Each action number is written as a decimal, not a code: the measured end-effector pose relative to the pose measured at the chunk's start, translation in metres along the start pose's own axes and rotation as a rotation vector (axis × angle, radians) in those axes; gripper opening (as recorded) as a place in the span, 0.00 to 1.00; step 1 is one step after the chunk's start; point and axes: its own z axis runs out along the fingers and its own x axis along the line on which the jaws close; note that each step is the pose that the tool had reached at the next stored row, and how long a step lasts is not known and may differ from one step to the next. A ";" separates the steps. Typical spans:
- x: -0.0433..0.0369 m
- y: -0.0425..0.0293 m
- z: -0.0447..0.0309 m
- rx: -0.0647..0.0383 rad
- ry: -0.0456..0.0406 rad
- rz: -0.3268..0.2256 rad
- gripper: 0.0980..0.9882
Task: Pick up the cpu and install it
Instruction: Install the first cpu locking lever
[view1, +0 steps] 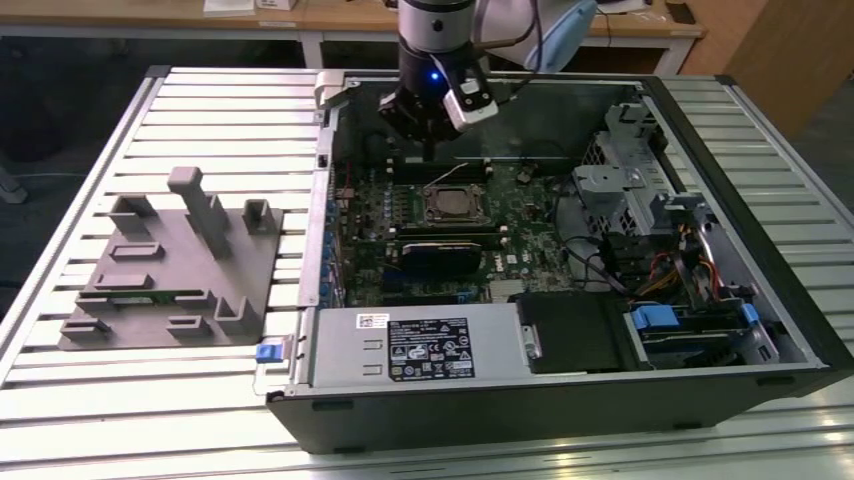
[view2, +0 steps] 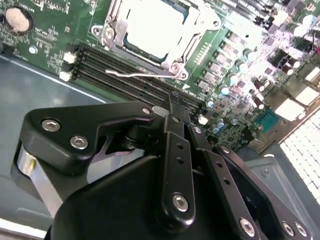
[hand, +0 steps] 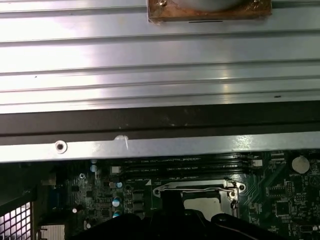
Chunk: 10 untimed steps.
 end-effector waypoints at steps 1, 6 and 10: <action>-0.0006 -0.0009 0.0004 0.000 0.0000 0.000 0.01; -0.0063 -0.0017 0.0027 0.000 -0.0001 0.000 0.01; -0.0109 -0.0016 0.0052 0.000 0.0005 -0.007 0.01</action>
